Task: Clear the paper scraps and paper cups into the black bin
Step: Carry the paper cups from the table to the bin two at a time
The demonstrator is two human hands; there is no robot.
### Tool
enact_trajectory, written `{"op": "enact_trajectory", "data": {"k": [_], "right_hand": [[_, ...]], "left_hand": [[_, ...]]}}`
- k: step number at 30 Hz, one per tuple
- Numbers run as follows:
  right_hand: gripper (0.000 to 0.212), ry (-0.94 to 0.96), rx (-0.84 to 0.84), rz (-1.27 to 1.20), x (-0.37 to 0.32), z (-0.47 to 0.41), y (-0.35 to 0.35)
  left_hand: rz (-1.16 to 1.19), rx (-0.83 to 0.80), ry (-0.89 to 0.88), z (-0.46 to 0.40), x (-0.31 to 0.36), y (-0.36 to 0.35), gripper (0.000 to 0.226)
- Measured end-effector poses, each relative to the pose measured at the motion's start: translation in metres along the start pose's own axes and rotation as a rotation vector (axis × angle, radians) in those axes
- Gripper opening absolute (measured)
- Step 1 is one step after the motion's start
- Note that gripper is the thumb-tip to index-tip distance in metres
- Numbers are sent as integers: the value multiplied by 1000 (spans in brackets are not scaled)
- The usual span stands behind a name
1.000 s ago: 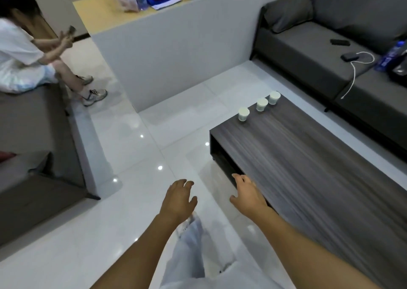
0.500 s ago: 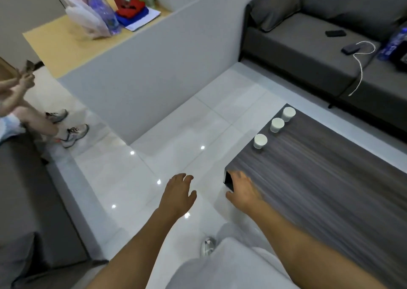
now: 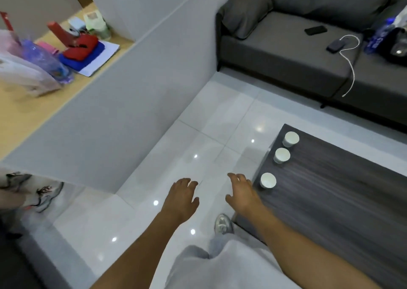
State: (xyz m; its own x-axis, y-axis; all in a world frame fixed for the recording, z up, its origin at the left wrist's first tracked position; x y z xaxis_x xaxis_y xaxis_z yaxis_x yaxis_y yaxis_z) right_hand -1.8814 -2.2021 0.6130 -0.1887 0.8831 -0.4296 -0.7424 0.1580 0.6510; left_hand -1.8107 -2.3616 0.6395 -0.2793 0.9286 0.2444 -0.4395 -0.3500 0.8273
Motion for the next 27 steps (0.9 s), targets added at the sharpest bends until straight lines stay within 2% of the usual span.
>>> {"op": "enact_trajectory", "data": {"k": [6, 14, 21, 27], "right_hand": [[65, -133, 53, -55, 7, -51, 48], [68, -453, 153, -292, 40, -89, 88], [67, -696, 308, -562, 40, -93, 103], [65, -920, 422, -830, 56, -72, 85]], "left_hand": [[-66, -45, -151, -101, 10, 59, 52], [-242, -218, -459, -222, 51, 92, 52], [-400, -312, -746, -282, 89, 121, 50], [-511, -457, -931, -303, 145, 104, 51]]}}
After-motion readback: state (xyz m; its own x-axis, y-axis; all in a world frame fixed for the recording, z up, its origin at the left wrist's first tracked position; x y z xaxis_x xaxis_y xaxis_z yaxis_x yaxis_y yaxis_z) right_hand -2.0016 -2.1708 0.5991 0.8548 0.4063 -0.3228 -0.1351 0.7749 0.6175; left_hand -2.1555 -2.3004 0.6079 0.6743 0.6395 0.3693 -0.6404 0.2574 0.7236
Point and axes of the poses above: each hand's wrist, its own z-axis away from the middle knuckle, its own y-axis out of the back of the hand, x = y × z, the point moved 8 cm from there along -z, towards the middle knuckle, and after that the axes turned 6 degrees about -x, right-handed, at the moved point
